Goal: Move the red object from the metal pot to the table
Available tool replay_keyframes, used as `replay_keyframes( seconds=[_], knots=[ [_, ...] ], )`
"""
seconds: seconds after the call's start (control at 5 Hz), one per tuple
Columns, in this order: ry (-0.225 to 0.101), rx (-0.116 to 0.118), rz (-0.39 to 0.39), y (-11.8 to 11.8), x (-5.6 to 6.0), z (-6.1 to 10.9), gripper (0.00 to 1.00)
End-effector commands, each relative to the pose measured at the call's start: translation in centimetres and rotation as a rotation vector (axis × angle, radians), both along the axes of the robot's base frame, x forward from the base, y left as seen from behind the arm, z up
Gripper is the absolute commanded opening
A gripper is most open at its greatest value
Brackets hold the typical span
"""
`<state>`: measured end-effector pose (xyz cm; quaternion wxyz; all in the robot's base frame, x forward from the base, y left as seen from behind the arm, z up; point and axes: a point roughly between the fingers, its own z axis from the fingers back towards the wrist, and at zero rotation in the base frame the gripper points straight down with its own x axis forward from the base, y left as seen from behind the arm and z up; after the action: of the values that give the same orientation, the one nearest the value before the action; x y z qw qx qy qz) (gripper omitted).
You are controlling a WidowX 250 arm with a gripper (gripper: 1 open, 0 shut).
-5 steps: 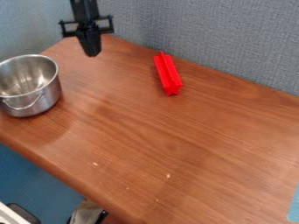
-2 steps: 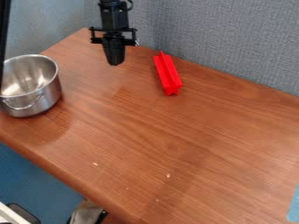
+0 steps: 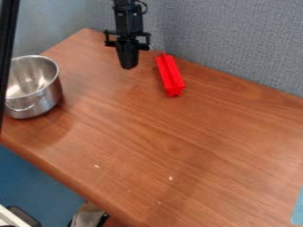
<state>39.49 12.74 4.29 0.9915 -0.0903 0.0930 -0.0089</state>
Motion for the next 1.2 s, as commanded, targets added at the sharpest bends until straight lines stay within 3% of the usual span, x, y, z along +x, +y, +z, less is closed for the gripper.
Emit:
replay_keyframes(
  seconds=[0.0, 0.2, 0.4, 0.6, 0.8, 1.0],
  knots=[
    [-0.157, 0.06, -0.014, -0.6, 0.2, 6.4, 0.0],
    [-0.204, 0.056, -0.099, -1.7, 0.6, 9.4, 0.0],
    [-0.226, 0.051, -0.175, -3.7, 1.5, 11.2, 1.0],
    [-0.203, 0.047, -0.13, -5.0, 2.4, 11.6, 1.0],
    [-0.151, 0.043, -0.056, -5.5, 2.5, 9.8, 1.0],
    [-0.122, 0.053, -0.021, -5.7, 2.4, 6.8, 1.0]
  ],
)
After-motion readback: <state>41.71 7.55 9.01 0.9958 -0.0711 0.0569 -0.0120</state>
